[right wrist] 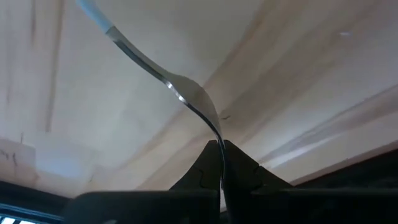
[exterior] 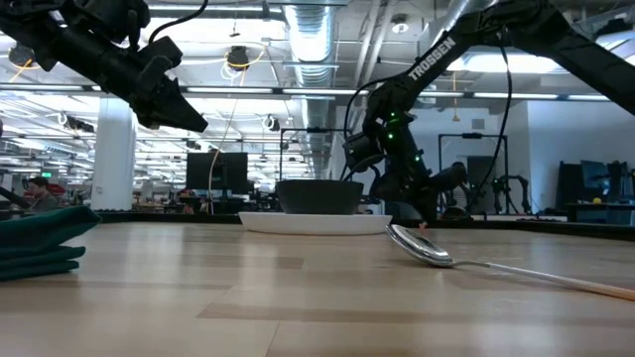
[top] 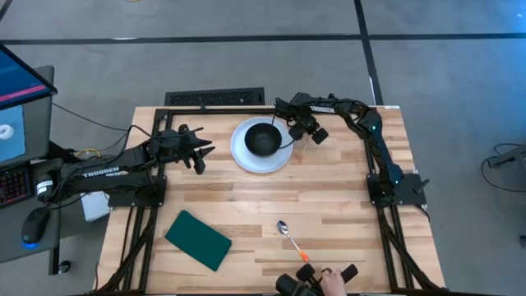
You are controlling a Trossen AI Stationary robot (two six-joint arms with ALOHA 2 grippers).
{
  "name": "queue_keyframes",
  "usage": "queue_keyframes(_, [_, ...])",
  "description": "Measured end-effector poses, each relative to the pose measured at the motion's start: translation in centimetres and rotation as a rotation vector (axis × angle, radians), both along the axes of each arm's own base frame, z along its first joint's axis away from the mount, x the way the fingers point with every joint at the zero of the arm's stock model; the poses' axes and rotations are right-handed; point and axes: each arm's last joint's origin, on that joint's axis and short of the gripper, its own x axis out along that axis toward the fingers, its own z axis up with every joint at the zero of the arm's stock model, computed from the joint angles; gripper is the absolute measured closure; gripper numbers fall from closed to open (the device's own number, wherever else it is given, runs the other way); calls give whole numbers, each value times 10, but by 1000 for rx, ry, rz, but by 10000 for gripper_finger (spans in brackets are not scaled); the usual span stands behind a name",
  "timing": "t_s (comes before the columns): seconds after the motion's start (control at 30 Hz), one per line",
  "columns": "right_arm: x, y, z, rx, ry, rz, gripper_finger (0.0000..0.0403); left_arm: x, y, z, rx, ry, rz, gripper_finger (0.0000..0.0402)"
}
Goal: Set table place
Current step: Place the 1st spoon with the orange handle into the black bowl
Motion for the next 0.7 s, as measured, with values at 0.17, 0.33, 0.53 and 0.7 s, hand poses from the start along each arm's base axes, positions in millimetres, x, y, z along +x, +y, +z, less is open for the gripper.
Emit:
queue_keyframes(0.17, [1, -1, 0, -10, -4, 24, 373, 0, 0, 0, 0, -1, 0, 296])
queue_keyframes(0.33, [4, -4, 0, -62, -8, 43, 368, 0, 0, 0, 1, -2, 0, 296])
queue_keyframes(0.53, [5, -4, -1, -52, -4, 83, 372, 0, 0, 0, 1, -2, 0, 296])
queue_keyframes(0.7, [8, -1, -1, -39, 1, 146, 362, 0, 0, 0, 0, 1, 0, 296])
